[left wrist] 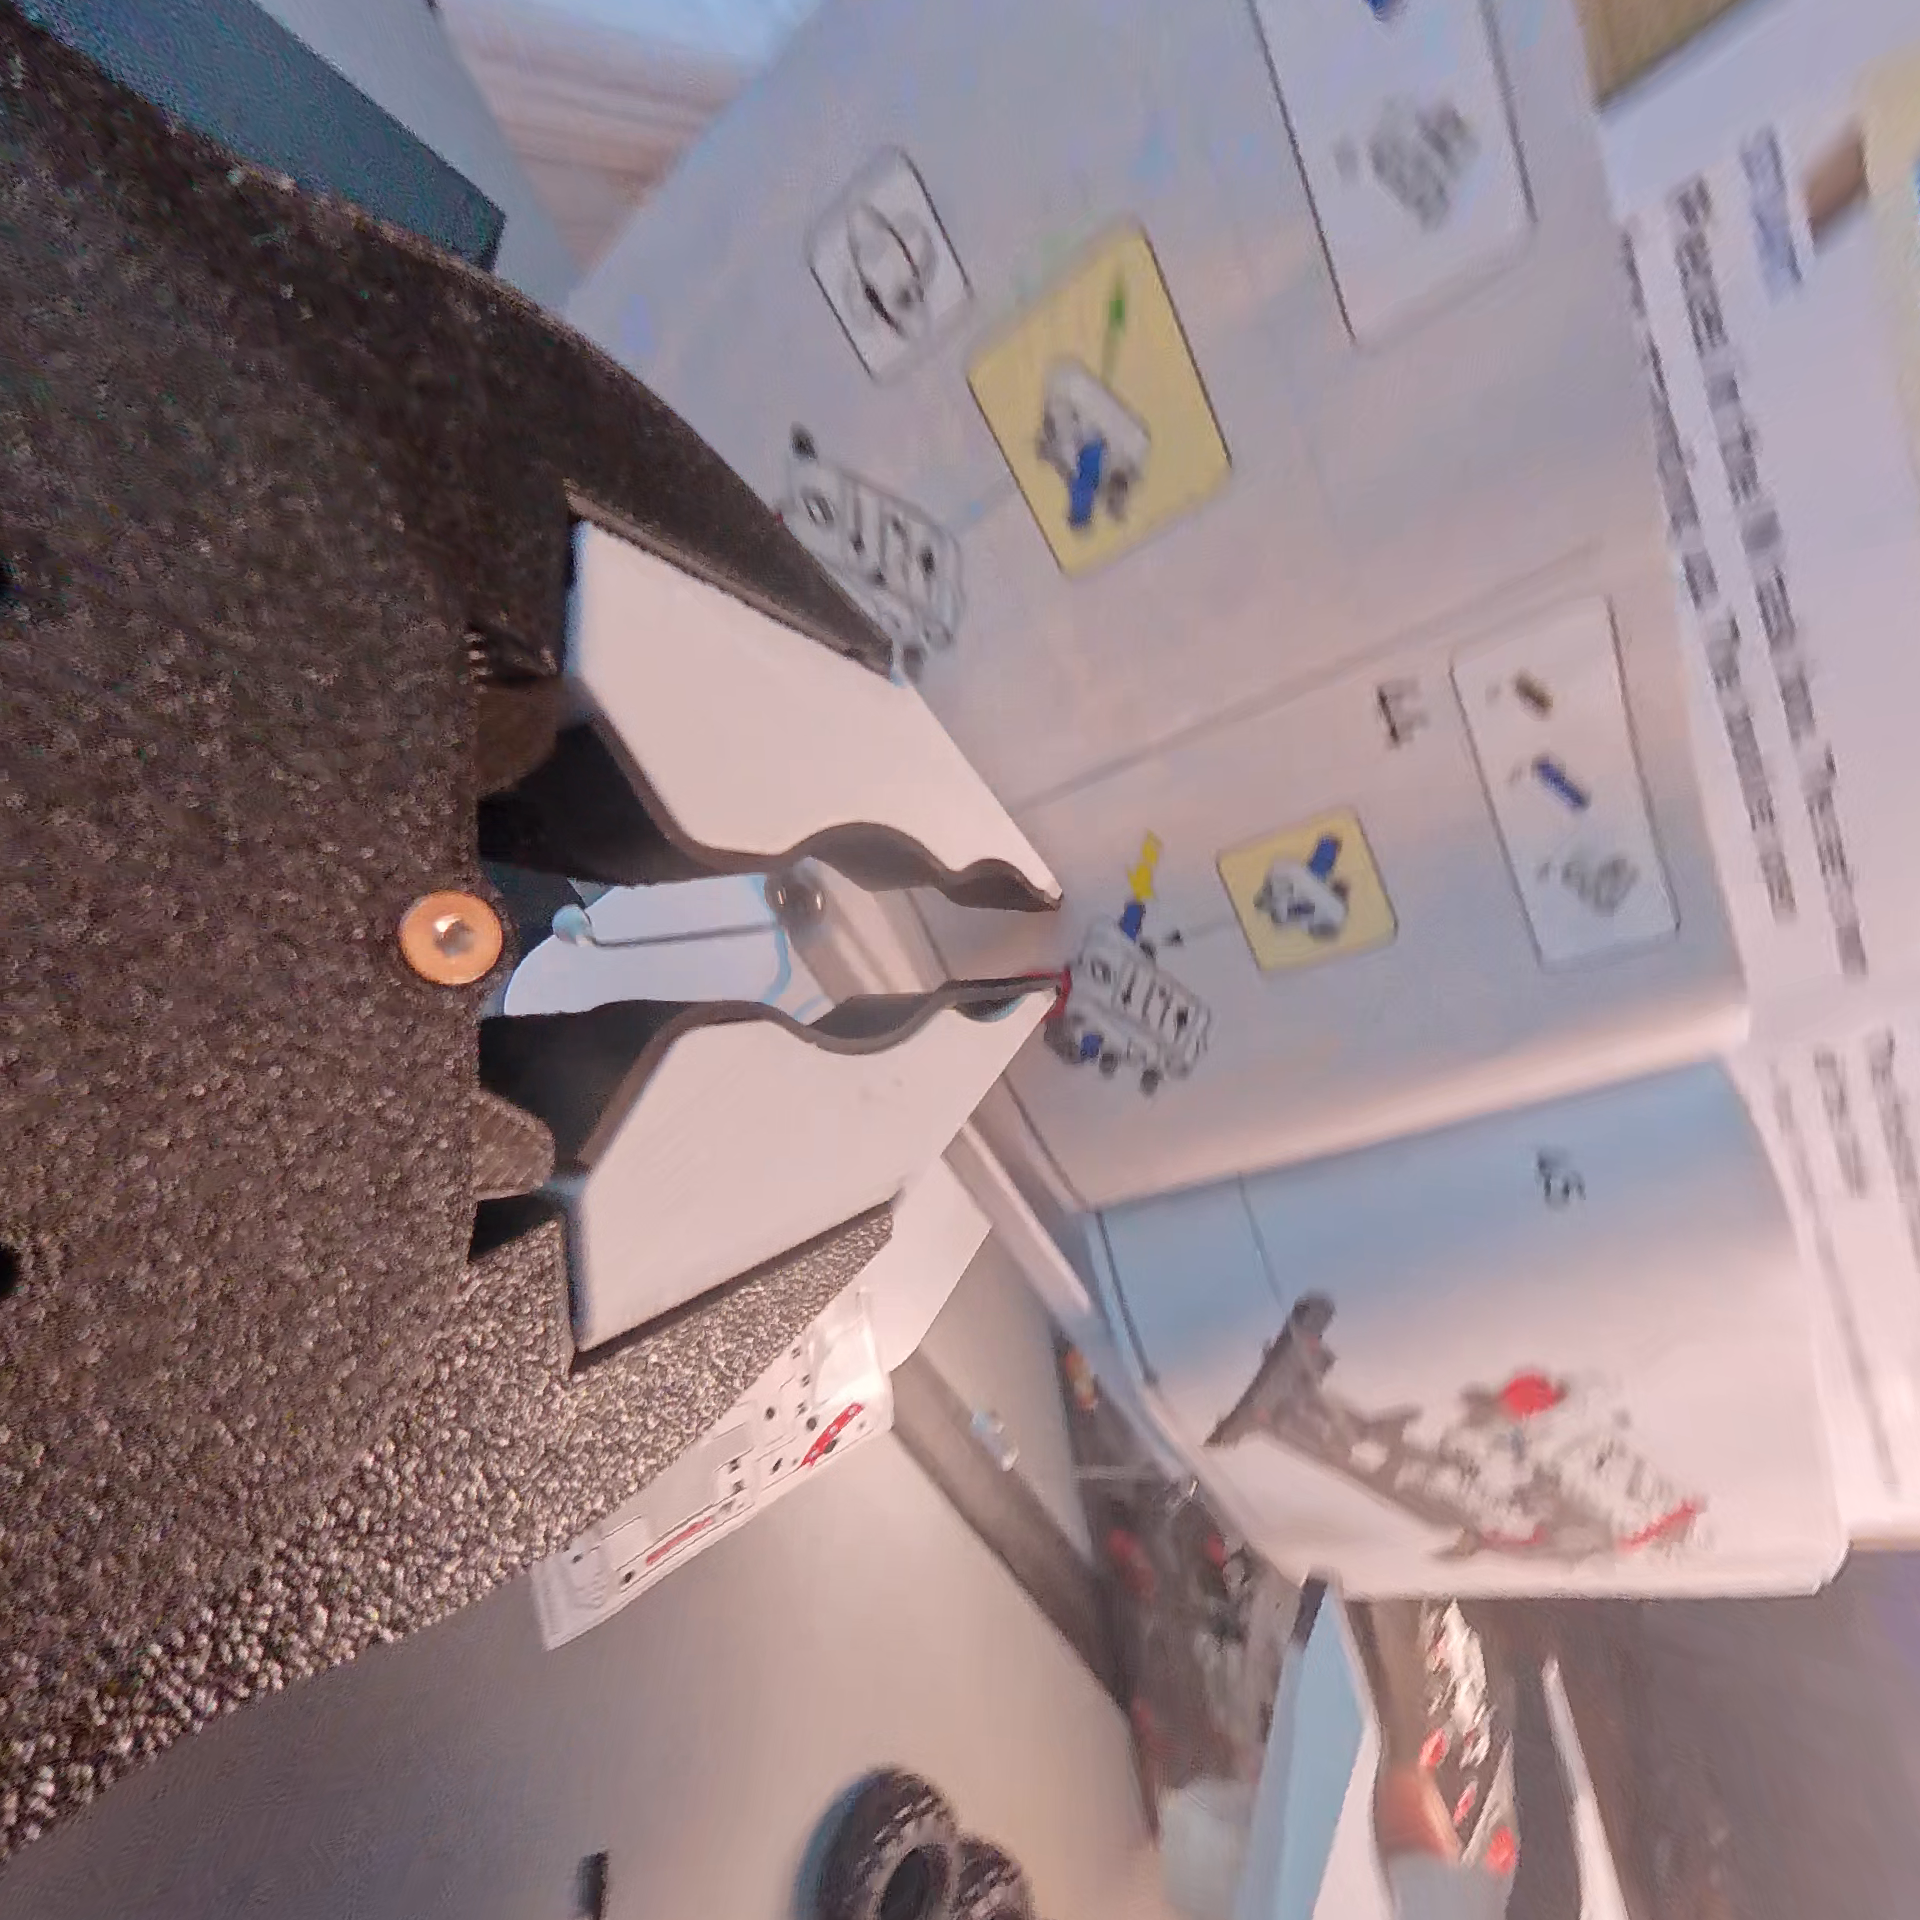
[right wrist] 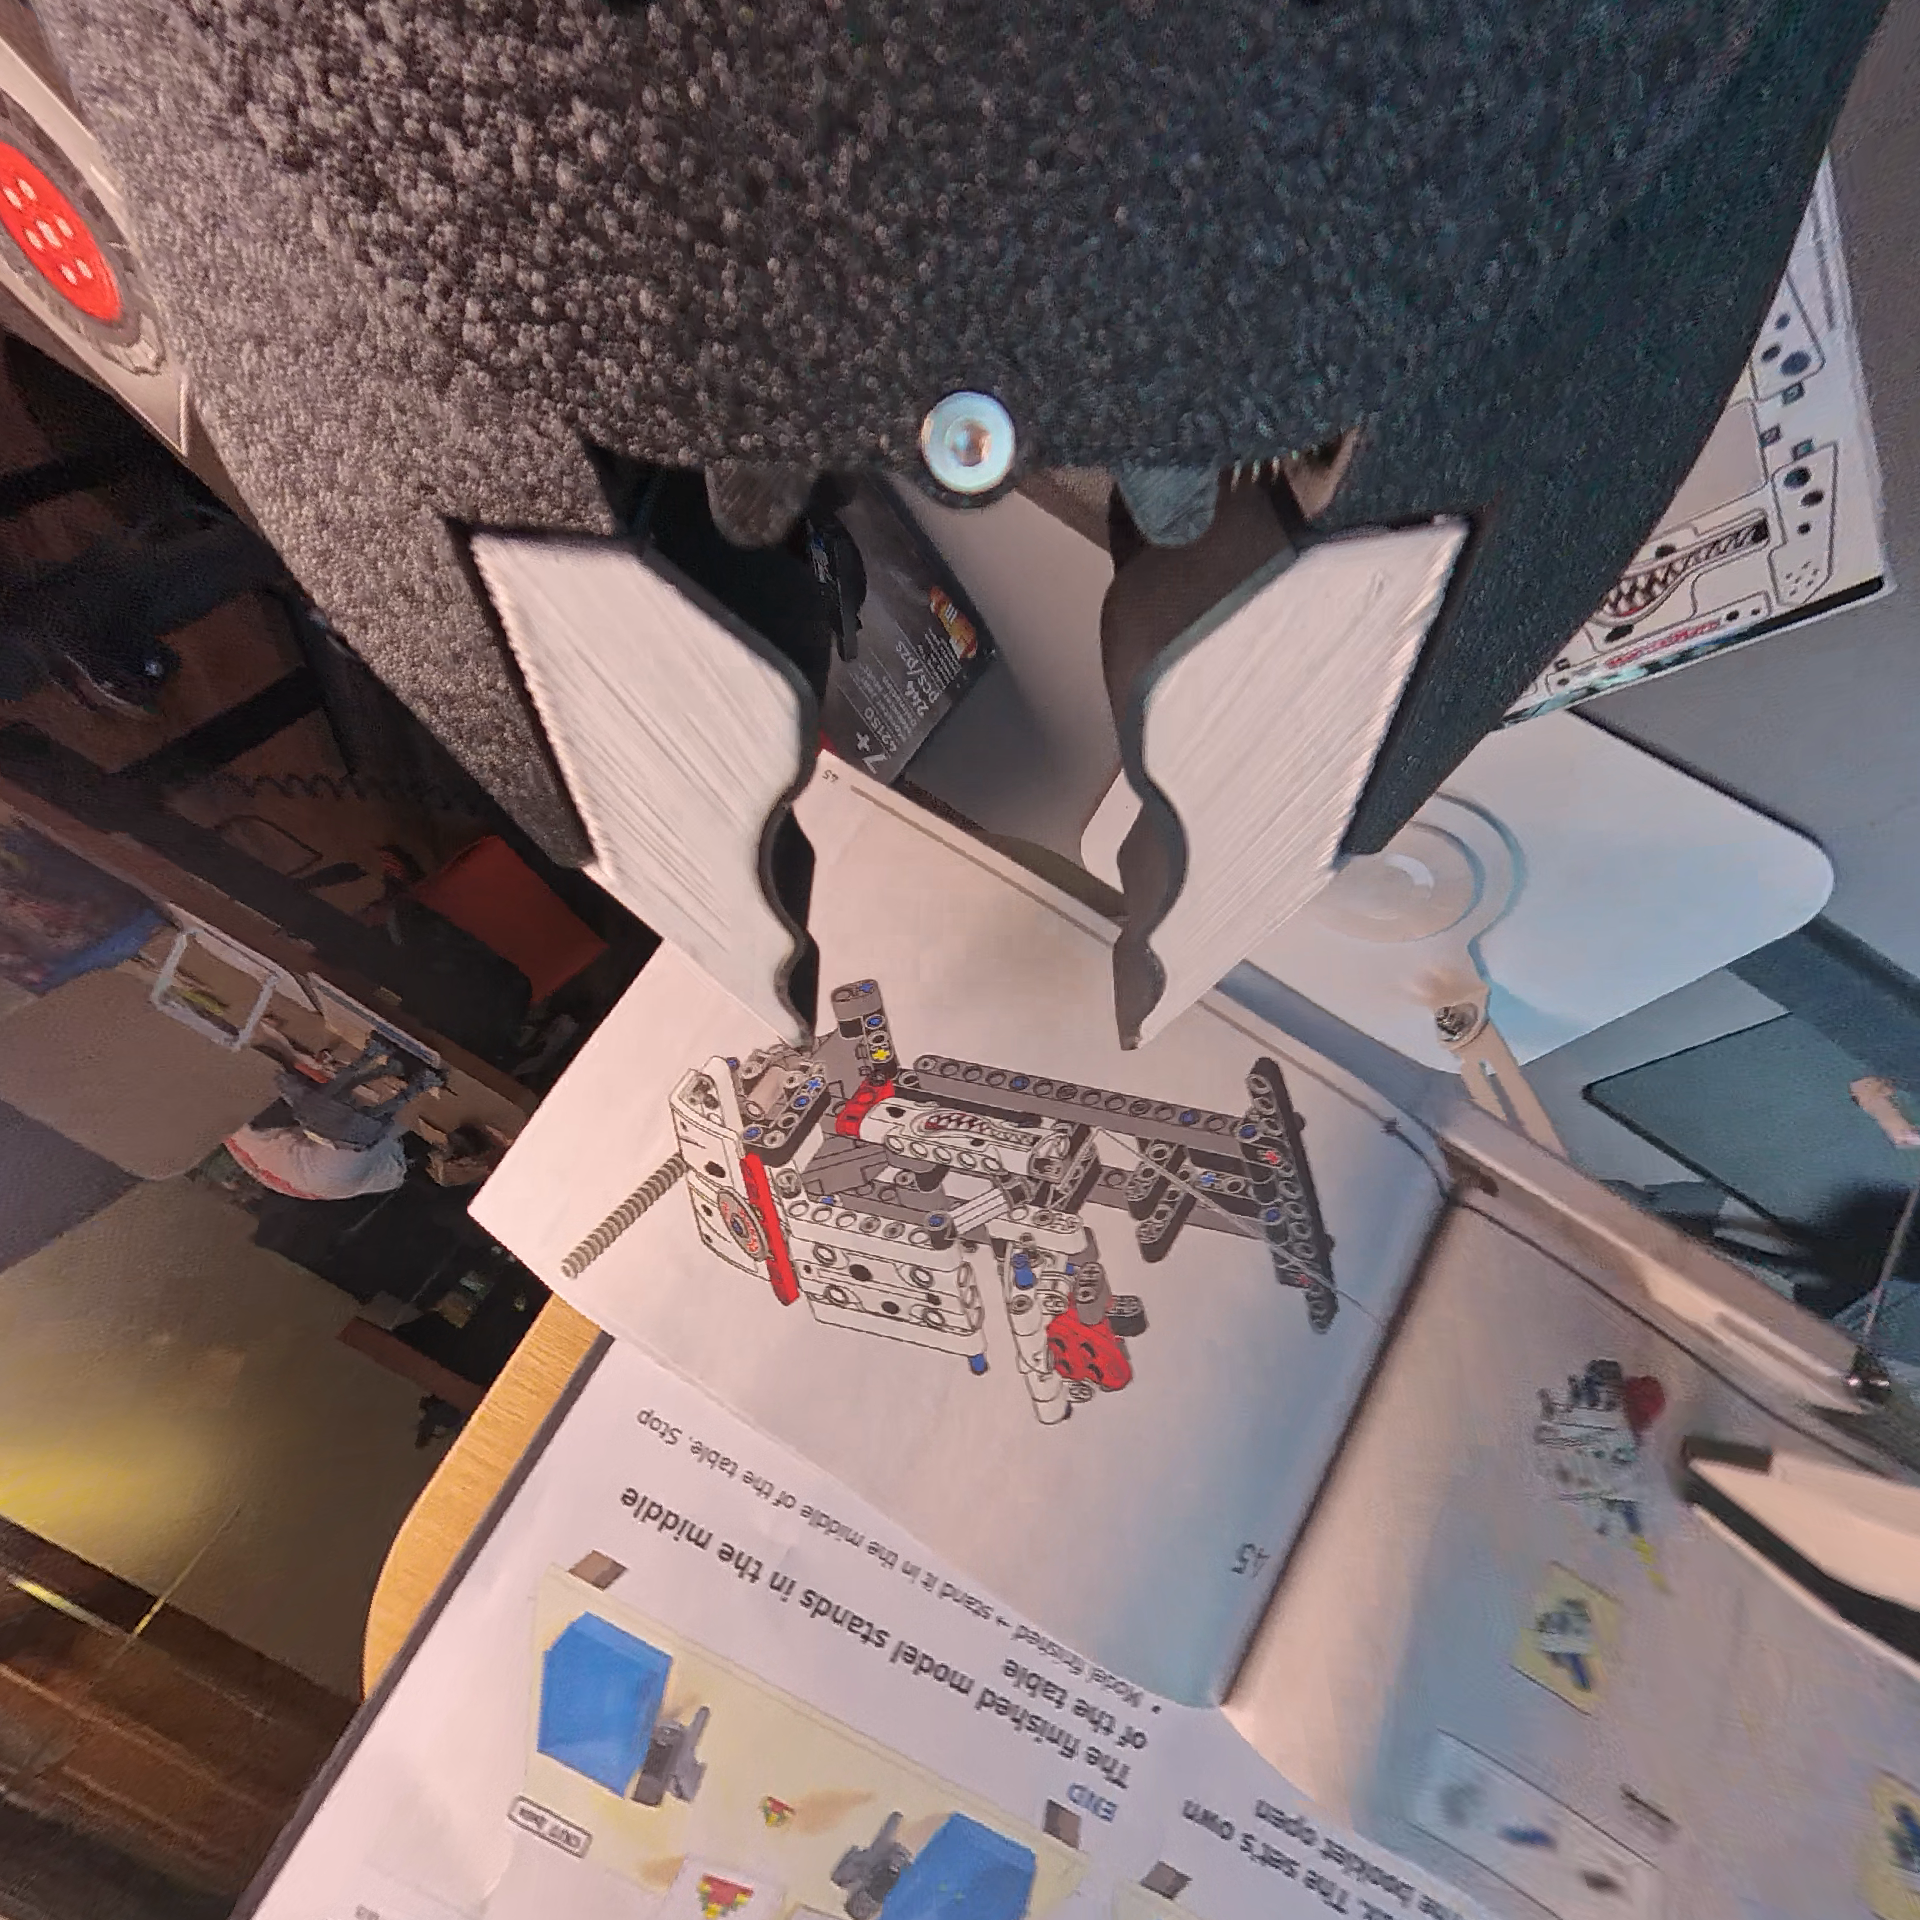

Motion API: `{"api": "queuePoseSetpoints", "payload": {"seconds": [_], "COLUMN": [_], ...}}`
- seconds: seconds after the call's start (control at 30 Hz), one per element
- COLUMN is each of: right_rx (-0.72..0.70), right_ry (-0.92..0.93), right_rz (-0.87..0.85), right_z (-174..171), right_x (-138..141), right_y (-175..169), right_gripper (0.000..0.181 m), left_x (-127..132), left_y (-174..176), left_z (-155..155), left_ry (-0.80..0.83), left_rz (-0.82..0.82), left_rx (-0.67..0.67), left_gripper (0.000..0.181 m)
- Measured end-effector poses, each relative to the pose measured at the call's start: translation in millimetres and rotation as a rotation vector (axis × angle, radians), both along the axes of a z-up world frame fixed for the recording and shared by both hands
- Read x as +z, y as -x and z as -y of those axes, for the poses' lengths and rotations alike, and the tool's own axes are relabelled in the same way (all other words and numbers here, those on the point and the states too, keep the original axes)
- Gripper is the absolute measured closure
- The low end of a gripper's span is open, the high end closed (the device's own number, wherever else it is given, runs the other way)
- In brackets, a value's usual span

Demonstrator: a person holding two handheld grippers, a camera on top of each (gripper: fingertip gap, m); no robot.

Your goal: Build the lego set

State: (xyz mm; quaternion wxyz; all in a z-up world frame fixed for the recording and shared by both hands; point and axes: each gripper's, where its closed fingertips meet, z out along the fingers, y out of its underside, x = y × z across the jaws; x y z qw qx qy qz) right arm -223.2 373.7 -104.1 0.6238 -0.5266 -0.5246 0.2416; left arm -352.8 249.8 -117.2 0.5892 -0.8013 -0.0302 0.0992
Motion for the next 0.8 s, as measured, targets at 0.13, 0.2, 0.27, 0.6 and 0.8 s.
{"api": "queuePoseSetpoints", "payload": {"seconds": [0.13, 0.2, 0.27, 0.6, 0.8], "right_rx": [0.095, 0.114, 0.117, 0.018, -0.001], "right_ry": [-0.03, -0.039, -0.055, -0.169, -0.075], "right_rz": [0.058, 0.083, 0.098, 0.143, 0.127], "right_z": [20.6, 26.6, 32.4, 30.5, 8.7], "right_x": [-6.1, -12.4, -15.6, 4.7, -2.4], "right_y": [1.5, 8.5, 17.5, 52.6, 44.3], "right_gripper": [0.129, 0.13, 0.132, 0.133, 0.131], "left_x": [6.7, 6.6, 7.7, 47.0, 23.3], "left_y": [50.3, 57.3, 57.9, 81.5, 78.8], "left_z": [25.4, 34.3, 42.2, 103.7, 105.7], "left_ry": [-0.144, -0.17, -0.187, -0.406, -0.343], "left_rz": [0.213, 0.23, 0.195, 0.171, 0.254], "left_rx": [0.118, 0.113, 0.098, 0.171, 0.061], "left_gripper": [0.181, 0.181, 0.177, 0.152, 0.106]}}
